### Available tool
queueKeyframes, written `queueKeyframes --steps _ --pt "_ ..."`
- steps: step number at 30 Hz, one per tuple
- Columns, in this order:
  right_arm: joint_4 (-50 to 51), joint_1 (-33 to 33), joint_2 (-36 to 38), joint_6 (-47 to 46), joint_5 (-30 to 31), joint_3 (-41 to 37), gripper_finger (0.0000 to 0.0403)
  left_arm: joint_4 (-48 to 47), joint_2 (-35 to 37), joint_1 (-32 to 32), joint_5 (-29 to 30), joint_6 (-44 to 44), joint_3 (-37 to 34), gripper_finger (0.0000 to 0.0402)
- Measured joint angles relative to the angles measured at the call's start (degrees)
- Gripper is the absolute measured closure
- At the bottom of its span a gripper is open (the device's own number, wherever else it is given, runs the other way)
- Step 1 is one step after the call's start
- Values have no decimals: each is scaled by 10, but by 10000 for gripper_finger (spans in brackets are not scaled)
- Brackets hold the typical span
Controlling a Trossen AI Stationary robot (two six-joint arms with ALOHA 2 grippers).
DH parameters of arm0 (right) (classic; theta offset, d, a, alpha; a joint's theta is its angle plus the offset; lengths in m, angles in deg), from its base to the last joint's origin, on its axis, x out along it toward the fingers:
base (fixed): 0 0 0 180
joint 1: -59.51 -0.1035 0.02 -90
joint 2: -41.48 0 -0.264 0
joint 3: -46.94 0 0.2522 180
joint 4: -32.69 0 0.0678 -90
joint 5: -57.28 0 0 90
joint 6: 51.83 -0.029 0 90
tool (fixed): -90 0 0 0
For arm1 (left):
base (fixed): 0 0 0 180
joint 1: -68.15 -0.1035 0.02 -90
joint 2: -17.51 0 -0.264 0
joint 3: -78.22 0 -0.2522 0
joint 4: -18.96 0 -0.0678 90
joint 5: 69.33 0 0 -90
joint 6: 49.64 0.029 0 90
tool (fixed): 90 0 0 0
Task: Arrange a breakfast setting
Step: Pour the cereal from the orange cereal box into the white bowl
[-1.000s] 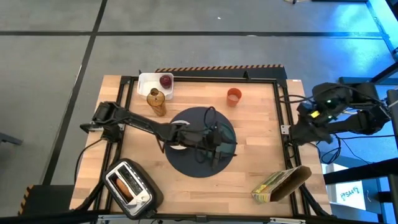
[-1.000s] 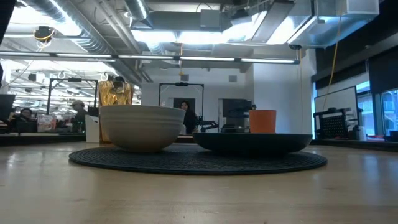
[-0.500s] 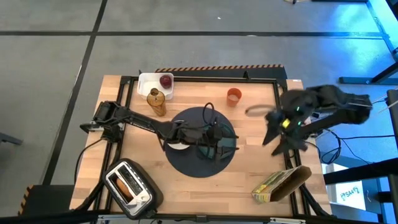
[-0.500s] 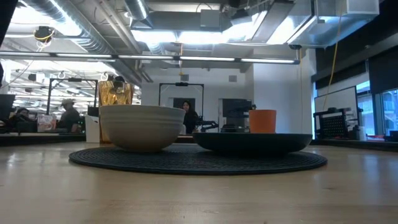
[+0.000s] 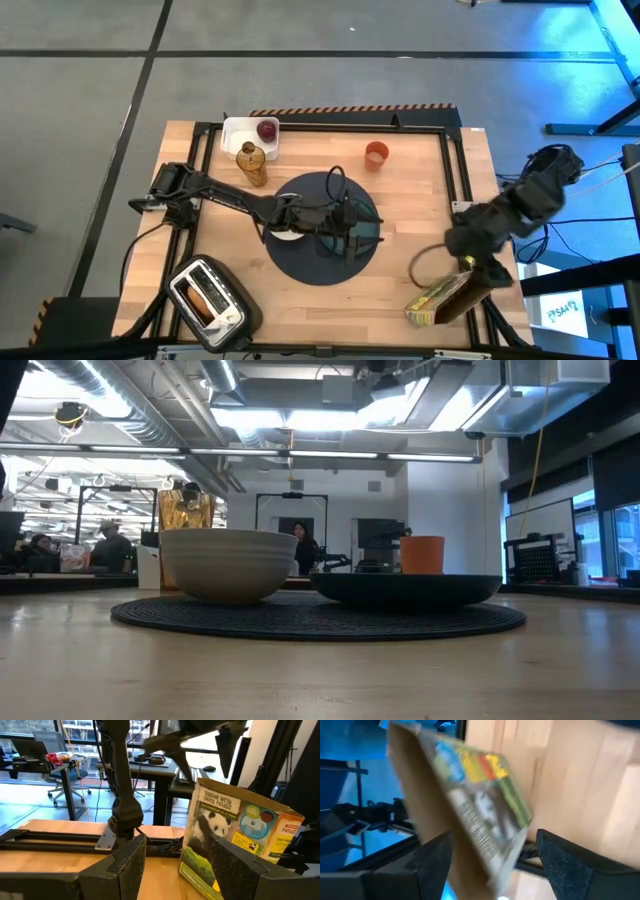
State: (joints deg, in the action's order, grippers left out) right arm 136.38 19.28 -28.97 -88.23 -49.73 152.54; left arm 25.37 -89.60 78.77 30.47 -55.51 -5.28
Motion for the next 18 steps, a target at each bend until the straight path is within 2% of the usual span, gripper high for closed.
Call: queueKeyframes --steps 4,10,15,18 --pt "0 -89 11 -107 32 3 127 1 0 -1 0 0 0 195" --pt "1 -196 10 -171 119 3 127 0 0 -1 -3 0 0 195" --pt "0 -233 6 -180 217 -9 127 0 0 -1 -3 0 0 195" --pt "0 -231 5 -187 216 -38 127 -1 0 -1 -3 0 0 195"
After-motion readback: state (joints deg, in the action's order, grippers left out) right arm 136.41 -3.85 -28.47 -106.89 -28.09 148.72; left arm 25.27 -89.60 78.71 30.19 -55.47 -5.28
